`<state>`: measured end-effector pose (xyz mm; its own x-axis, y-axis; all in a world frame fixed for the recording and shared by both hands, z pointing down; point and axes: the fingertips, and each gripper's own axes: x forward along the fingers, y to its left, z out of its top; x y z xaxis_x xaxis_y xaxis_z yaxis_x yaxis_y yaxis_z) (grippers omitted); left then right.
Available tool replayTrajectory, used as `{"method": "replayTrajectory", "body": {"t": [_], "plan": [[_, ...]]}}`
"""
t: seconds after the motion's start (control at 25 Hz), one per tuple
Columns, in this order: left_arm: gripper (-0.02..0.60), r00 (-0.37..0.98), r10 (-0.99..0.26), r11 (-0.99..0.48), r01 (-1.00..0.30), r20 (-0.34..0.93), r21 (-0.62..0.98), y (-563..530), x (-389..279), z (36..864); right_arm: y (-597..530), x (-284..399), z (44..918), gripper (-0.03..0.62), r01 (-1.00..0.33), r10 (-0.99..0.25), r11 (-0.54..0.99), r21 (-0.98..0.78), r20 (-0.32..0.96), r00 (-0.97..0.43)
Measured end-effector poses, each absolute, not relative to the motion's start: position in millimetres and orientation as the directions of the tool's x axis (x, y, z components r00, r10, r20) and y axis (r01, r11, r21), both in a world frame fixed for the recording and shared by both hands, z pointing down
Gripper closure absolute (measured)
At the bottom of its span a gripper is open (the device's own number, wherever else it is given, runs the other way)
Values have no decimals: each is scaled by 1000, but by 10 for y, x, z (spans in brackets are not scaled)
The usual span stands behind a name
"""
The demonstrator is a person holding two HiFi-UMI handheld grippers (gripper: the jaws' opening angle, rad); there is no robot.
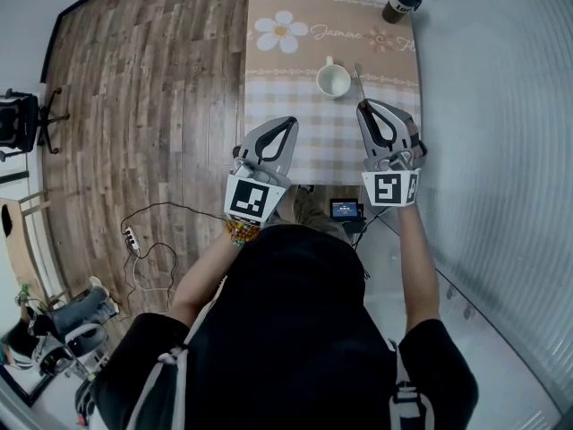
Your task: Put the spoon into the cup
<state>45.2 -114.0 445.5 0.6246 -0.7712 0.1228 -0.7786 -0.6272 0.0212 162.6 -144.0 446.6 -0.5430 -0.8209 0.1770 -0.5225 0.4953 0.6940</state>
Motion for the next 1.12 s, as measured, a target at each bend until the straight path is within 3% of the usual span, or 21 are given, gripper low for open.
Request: {"method": "replayTrajectory", "body": {"t": [0.24,0.52,1.12], "plan": [[566,603,-788,-606,-795,125,16,-1082,366,4500,-1575,1533,4795,546,-515,-785,571,639,244,-569],[566,583,-804,-586,-810,119,12,-1063,279,4487,-1675,1428,5196,546,-418,-738,628,657,332,-587],[566,567,-813,-571,-821,137,13,-998,214,4546,-1839,1381,5907,546,-470,-681,728,498,448,-580]]}}
